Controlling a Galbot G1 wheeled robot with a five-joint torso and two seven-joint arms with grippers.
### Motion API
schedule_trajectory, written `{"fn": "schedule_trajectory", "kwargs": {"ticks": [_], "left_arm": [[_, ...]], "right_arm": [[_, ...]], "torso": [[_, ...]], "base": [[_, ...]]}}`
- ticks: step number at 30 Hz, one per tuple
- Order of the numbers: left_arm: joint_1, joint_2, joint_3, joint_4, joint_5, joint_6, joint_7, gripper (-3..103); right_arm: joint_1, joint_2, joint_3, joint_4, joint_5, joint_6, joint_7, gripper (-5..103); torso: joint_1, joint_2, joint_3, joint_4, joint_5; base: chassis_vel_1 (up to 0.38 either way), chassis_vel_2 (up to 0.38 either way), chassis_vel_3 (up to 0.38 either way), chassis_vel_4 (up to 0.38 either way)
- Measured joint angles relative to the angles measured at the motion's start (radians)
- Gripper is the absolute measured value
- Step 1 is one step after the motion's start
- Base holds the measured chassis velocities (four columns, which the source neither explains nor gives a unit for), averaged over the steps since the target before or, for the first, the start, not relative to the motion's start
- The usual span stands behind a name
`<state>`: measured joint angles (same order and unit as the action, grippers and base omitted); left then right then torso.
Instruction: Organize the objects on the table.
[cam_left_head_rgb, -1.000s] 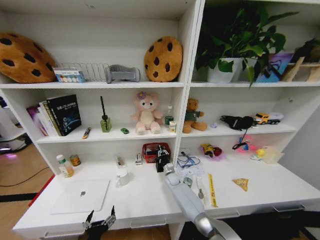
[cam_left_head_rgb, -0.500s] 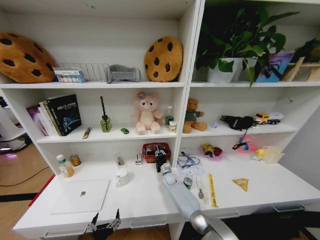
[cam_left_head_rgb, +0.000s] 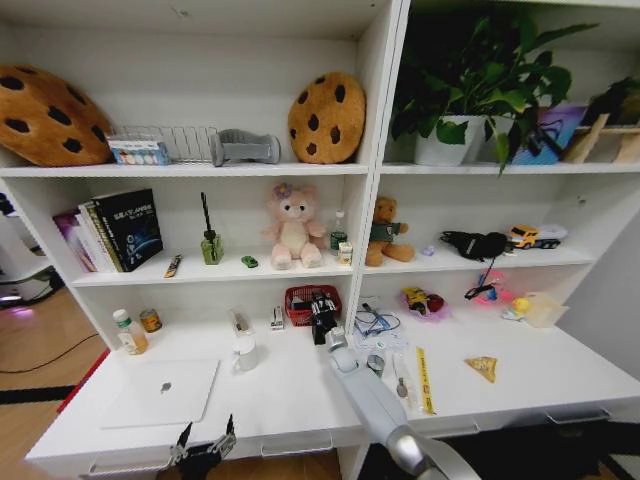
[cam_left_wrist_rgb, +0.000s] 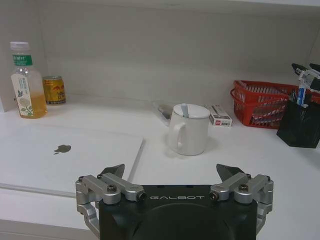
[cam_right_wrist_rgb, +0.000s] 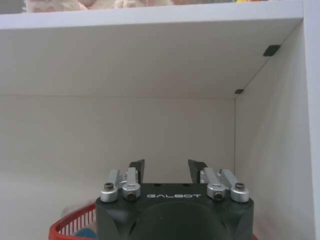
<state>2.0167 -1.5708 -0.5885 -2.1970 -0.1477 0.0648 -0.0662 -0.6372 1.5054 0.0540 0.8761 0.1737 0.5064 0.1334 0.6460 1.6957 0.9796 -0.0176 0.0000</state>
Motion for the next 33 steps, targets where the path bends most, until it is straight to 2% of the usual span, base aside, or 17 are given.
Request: {"fn": "schedule_trajectory", "kwargs": {"ticks": [3, 4, 5, 6, 7, 8, 11, 12, 14, 18, 19, 21, 22, 24, 25, 28, 33], "left_arm": [[-0.001, -0.001, -0.001, -0.001, 0.000, 0.000, -0.001, 100], [-0.002, 0.000, -0.002, -0.001, -0.001, 0.000, -0.001, 100], [-0.002, 0.000, -0.002, -0.001, -0.001, 0.000, -0.001, 100], [-0.003, 0.001, -0.002, 0.000, -0.002, 0.000, -0.002, 100], [-0.004, 0.002, -0.001, 0.000, -0.002, 0.000, -0.002, 100], [-0.004, 0.002, -0.001, 0.000, -0.002, 0.000, -0.002, 100], [-0.009, 0.002, 0.000, -0.006, -0.011, 0.000, -0.010, 100], [-0.009, 0.002, 0.000, -0.006, -0.011, 0.000, -0.010, 100], [-0.013, 0.003, 0.000, -0.009, -0.012, 0.000, -0.020, 100], [-0.018, 0.009, 0.000, -0.009, -0.009, -0.002, -0.021, 100], [-0.021, 0.010, -0.001, -0.013, -0.011, -0.002, -0.025, 100], [-0.028, 0.013, -0.001, -0.022, -0.023, -0.003, -0.038, 100], [-0.028, 0.013, -0.001, -0.022, -0.023, -0.003, -0.038, 100], [-0.035, 0.019, -0.002, -0.028, -0.040, -0.003, -0.052, 100], [-0.035, 0.019, -0.002, -0.028, -0.040, -0.003, -0.052, 100], [-0.049, 0.028, -0.004, -0.035, -0.054, -0.004, -0.063, 100], [-0.056, 0.031, 0.016, -0.050, -0.063, -0.003, -0.072, 100]], "right_arm": [[-0.028, -0.041, -0.027, 0.088, 0.036, -0.039, -0.002, 68], [-0.049, -0.068, -0.051, 0.147, 0.069, -0.101, -0.002, 68], [-0.049, -0.068, -0.051, 0.147, 0.069, -0.101, -0.002, 68], [-0.071, -0.097, -0.074, 0.215, 0.114, -0.162, -0.011, 73], [-0.096, -0.121, -0.103, 0.287, 0.156, -0.204, -0.010, 84], [-0.096, -0.121, -0.103, 0.287, 0.156, -0.204, -0.010, 84], [-0.177, -0.178, -0.159, 0.477, 0.248, -0.322, -0.010, 95], [-0.177, -0.178, -0.159, 0.477, 0.248, -0.322, -0.010, 95], [-0.233, -0.224, -0.178, 0.582, 0.283, -0.373, -0.030, 100], [-0.283, -0.281, -0.188, 0.699, 0.312, -0.422, -0.029, 100], [-0.313, -0.321, -0.183, 0.764, 0.325, -0.455, -0.028, 100], [-0.382, -0.407, -0.139, 0.883, 0.343, -0.494, -0.034, 100], [-0.382, -0.407, -0.139, 0.883, 0.343, -0.494, -0.034, 100], [-0.474, -0.484, -0.060, 0.992, 0.348, -0.518, -0.033, 100], [-0.474, -0.484, -0.060, 0.992, 0.348, -0.518, -0.033, 100], [-0.629, -0.566, 0.082, 1.129, 0.343, -0.520, -0.030, 100], [-0.765, -0.589, 0.194, 1.250, 0.338, -0.510, 0.007, 100]], "torso": [[0.000, 0.000, 0.000, 0.0001, -0.0001], [0.000, 0.000, 0.000, 0.0000, 0.0000], [0.000, 0.000, 0.000, 0.0000, 0.0000], [0.000, 0.000, 0.000, -0.0005, -0.0002], [0.000, 0.000, 0.000, -0.0003, -0.0001], [0.000, 0.000, 0.000, -0.0003, -0.0001], [0.000, 0.000, 0.000, 0.0003, 0.0002], [0.000, 0.000, 0.000, 0.0003, 0.0002], [0.000, 0.000, 0.000, -0.0001, 0.0001], [0.000, 0.000, 0.000, 0.0000, 0.0002], [0.000, 0.000, 0.000, 0.0004, 0.0002], [0.000, 0.000, 0.000, -0.0003, 0.0001], [0.000, 0.000, 0.000, -0.0003, 0.0001], [0.000, 0.000, 0.000, -0.0001, 0.0003], [0.000, 0.000, 0.000, -0.0001, 0.0003], [0.000, 0.000, 0.000, -0.0007, 0.0000], [0.000, 0.000, 0.000, -0.0001, 0.0002]], "base": [[0.000, 0.000, 0.000, 0.000], [0.000, 0.000, 0.000, 0.000], [0.000, 0.000, 0.000, 0.000], [0.000, 0.000, 0.000, 0.000], [0.000, 0.000, 0.000, 0.000], [0.000, 0.000, 0.000, 0.000], [0.000, 0.000, 0.000, 0.000], [0.000, 0.000, 0.000, 0.000], [0.000, 0.000, 0.000, 0.000], [0.000, 0.000, 0.000, 0.000], [0.000, 0.000, 0.000, 0.000], [0.000, 0.000, 0.000, 0.000], [0.000, 0.000, 0.000, 0.000], [0.000, 0.000, 0.000, 0.000], [0.000, 0.000, 0.000, 0.000], [0.000, 0.000, 0.000, 0.000], [0.000, 0.000, 0.000, 0.000]]}}
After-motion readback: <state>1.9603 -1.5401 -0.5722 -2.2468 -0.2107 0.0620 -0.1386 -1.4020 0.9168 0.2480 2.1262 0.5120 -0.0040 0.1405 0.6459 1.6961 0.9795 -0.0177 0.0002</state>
